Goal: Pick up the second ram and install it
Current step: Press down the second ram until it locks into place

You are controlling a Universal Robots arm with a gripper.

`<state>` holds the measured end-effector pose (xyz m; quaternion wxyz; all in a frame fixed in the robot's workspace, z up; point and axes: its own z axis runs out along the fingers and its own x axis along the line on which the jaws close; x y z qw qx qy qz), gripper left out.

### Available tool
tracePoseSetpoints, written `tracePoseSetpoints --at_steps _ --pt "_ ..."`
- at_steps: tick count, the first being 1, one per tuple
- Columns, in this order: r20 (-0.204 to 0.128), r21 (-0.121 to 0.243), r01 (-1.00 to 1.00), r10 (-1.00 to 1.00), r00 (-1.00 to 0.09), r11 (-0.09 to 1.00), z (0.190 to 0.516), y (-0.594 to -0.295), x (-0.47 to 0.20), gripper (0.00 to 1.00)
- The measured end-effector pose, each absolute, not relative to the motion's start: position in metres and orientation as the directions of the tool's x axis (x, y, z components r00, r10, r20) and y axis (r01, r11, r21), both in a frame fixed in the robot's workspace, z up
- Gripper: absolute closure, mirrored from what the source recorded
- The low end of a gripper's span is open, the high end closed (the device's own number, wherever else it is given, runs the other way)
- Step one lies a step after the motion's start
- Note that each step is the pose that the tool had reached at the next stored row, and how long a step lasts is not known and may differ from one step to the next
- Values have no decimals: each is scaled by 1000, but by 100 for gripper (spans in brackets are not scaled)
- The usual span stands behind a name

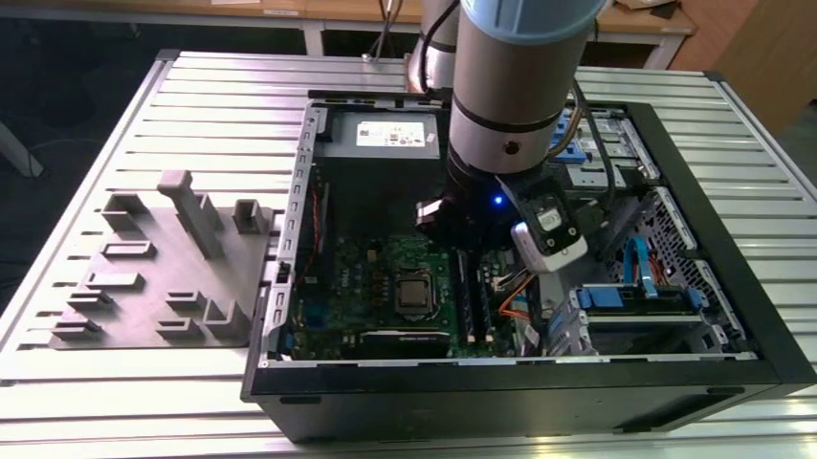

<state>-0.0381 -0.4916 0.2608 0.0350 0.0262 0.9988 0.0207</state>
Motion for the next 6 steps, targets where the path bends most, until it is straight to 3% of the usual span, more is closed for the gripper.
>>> tracePoseSetpoints --at_steps 6 --pt "-69 43 51 54 -996 998 262 -492 -38 93"
